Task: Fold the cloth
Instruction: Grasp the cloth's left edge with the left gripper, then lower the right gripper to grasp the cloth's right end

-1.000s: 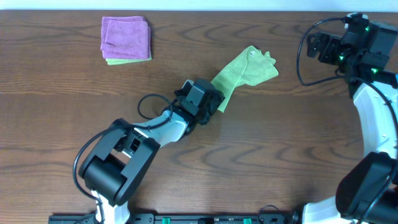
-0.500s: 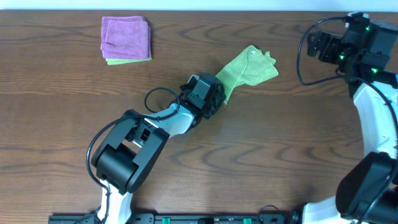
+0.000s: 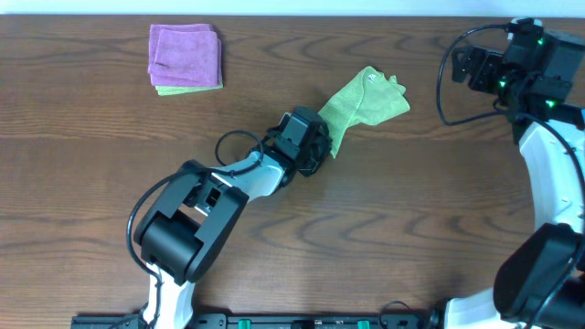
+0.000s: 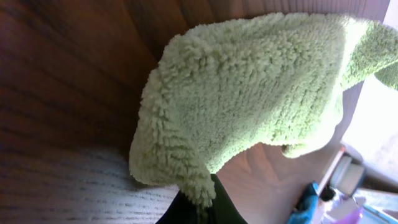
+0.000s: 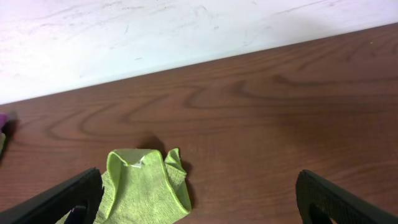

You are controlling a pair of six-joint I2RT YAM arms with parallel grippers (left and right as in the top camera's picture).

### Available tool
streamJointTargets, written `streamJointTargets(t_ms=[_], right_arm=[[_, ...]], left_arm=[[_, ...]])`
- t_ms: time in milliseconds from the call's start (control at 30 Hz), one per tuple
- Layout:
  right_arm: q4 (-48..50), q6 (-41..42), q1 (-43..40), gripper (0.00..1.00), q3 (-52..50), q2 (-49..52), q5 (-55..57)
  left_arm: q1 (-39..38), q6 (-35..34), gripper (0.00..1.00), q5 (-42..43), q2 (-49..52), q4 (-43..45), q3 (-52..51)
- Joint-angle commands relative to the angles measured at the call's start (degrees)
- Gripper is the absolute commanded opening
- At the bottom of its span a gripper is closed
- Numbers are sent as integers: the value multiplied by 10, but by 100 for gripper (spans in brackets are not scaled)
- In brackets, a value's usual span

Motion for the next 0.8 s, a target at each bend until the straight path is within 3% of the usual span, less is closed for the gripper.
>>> streamJointTargets(t_ms=[0, 167, 433, 533, 633, 767], right_arm=[[1, -2, 4, 99, 5, 3, 2], [9, 28, 26, 99, 5, 46, -55], [167, 219, 38, 99, 19, 214, -309], [151, 196, 44, 98, 57, 261, -361], [96, 146, 57, 98, 97, 274, -338], [82, 175, 78, 99, 132, 274, -334]], left_arm=[[24, 0, 6, 66, -2, 3, 4], [63, 5, 6, 166, -28, -3, 4], [89, 30, 6, 246, -55, -62, 4], [90, 27, 6, 288, -55, -62, 4], [90, 26, 6, 308, -55, -62, 4], [91, 27, 6, 316, -55, -62, 4]])
